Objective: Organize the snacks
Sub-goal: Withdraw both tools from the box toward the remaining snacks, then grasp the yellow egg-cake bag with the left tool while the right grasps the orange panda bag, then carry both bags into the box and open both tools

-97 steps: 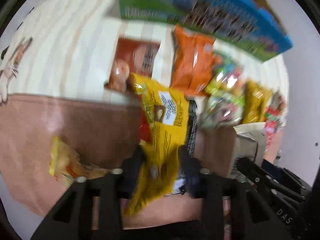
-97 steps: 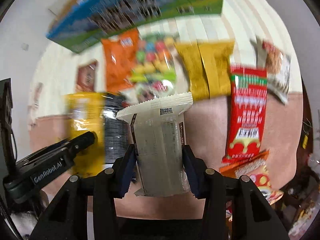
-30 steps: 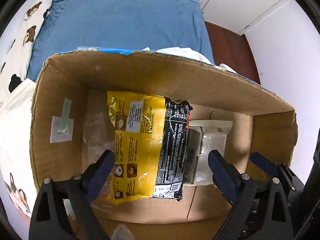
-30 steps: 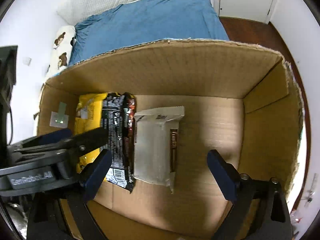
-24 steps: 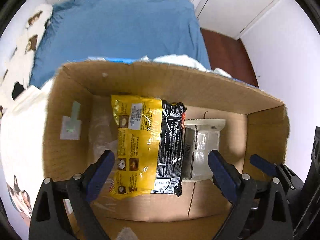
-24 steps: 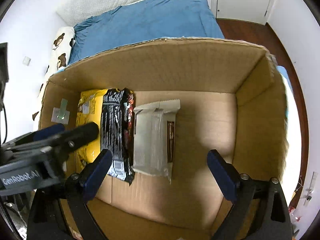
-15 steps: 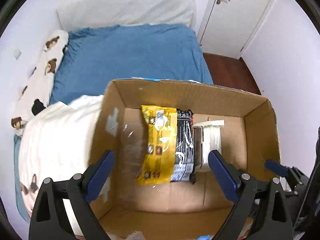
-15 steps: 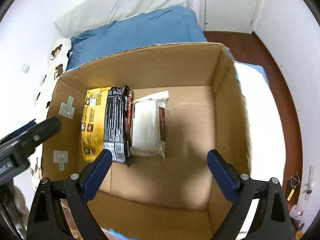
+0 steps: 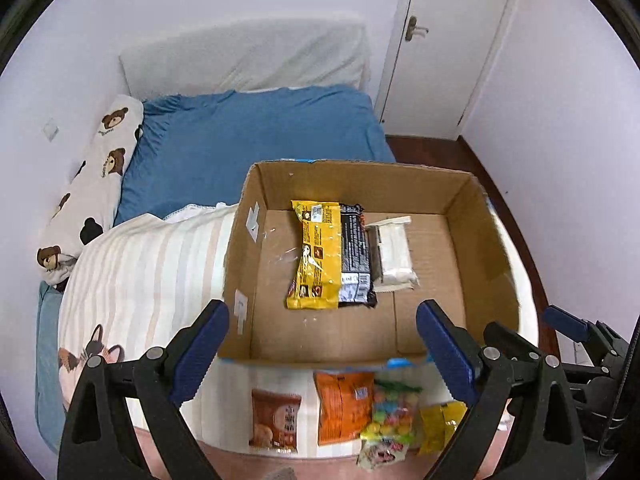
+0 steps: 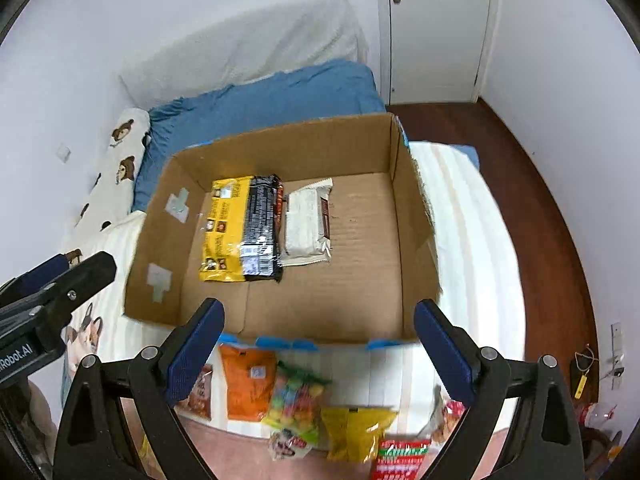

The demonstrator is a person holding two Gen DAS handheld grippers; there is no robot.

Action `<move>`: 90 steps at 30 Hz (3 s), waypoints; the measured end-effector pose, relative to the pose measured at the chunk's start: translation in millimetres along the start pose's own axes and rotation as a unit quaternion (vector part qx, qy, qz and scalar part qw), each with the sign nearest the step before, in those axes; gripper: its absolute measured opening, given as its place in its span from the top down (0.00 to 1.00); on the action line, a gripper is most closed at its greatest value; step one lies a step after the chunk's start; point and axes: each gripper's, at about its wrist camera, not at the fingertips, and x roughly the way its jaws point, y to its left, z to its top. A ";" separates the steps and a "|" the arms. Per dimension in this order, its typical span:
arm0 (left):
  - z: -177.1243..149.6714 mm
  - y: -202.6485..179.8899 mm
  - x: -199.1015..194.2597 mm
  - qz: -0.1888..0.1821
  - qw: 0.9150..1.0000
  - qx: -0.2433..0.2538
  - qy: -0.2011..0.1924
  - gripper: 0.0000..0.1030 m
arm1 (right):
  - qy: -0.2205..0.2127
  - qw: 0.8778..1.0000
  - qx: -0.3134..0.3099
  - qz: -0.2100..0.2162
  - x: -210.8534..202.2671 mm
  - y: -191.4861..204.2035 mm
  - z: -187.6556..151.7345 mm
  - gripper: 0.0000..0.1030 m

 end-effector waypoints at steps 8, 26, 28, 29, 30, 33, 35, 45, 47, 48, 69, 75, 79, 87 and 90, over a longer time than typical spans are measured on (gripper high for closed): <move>-44.8 19.6 -45.4 -0.022 0.999 -0.034 -0.015 0.07 | -0.012 1.000 0.006 0.024 -55.0 4.5 -52.3 0.05; -262.3 137.3 37.7 0.011 0.945 -0.241 0.222 0.07 | 0.145 0.978 0.147 0.034 0.7 -61.8 -216.0 0.05; -285.6 150.4 51.1 -0.008 0.924 -0.286 0.253 0.07 | 0.147 0.975 0.162 0.032 -1.3 -67.7 -229.0 0.05; -294.9 154.9 57.3 -0.017 0.914 -0.306 0.264 0.07 | 0.148 0.974 0.171 0.031 -2.8 -71.3 -237.5 0.05; -303.6 158.8 64.0 -0.023 0.905 -0.326 0.274 0.07 | 0.149 0.972 0.177 0.031 -4.0 -74.0 -243.2 0.05; -318.5 166.1 84.3 -0.039 0.884 -0.367 0.287 0.07 | 0.155 0.967 0.199 0.032 -6.4 -83.4 -260.7 0.05; -318.5 167.8 95.0 -0.039 0.881 -0.380 0.279 0.07 | 0.154 0.964 0.213 0.029 -8.6 -91.1 -268.9 0.05; -288.2 112.1 134.7 0.001 0.933 -0.252 0.258 0.25 | 0.190 0.957 0.220 -0.007 8.7 -124.9 -302.3 0.05; -284.0 90.6 141.9 0.007 0.943 -0.204 0.264 0.25 | 0.193 0.956 0.222 -0.013 16.4 -131.0 -306.4 0.05; -282.6 83.1 144.3 0.010 0.946 -0.187 0.266 0.25 | 0.192 0.955 0.224 -0.007 19.1 -133.3 -306.7 0.05; -289.6 60.0 131.4 0.013 0.953 -0.098 0.288 0.47 | 0.233 0.971 0.050 0.031 54.3 -76.9 -247.5 0.49; -287.5 70.0 119.6 0.015 0.954 -0.103 0.280 0.59 | 0.202 0.976 0.055 0.061 49.2 -57.2 -228.7 0.49; -286.1 63.7 112.0 0.018 0.956 -0.097 0.277 0.63 | 0.202 0.975 0.062 0.074 58.2 -48.3 -228.4 0.50; -243.7 41.4 68.0 -0.022 0.968 -0.086 0.236 0.66 | 0.158 0.978 0.074 0.115 45.0 -17.0 -209.1 0.51; -206.0 27.0 39.8 -0.058 0.974 -0.083 0.202 0.66 | 0.126 0.980 0.074 0.132 21.9 -14.2 -183.6 0.51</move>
